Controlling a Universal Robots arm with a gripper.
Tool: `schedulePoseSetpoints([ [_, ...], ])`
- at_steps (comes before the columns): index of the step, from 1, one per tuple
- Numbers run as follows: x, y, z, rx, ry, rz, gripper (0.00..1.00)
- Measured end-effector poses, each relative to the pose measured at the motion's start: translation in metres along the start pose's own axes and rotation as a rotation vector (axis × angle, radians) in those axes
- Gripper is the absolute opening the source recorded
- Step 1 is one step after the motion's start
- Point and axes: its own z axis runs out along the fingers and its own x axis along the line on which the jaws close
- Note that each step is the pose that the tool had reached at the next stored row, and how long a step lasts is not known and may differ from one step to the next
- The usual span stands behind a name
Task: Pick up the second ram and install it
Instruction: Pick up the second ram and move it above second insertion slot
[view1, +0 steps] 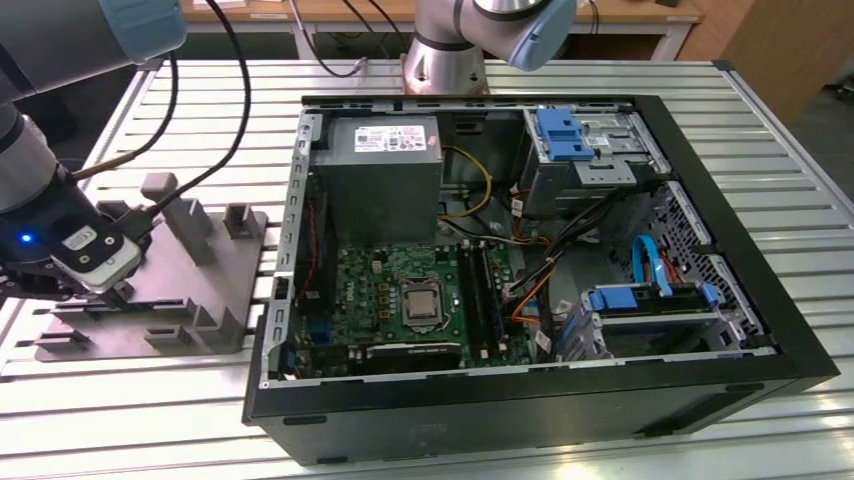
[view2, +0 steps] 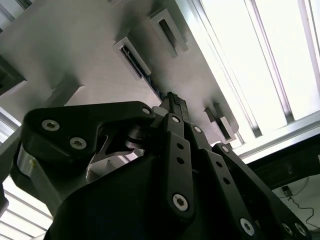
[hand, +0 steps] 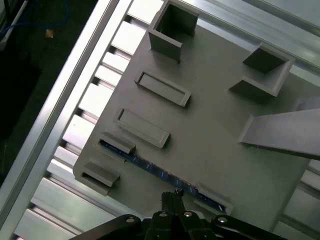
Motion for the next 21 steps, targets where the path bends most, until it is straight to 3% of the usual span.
schedulePoseSetpoints([
  [10, 0.0, 0.0, 0.0, 0.0035, 0.0038, -0.099, 0.1],
  [21, 0.0, 0.0, 0.0003, 0.0099, 0.0108, -0.276, 0.1],
])
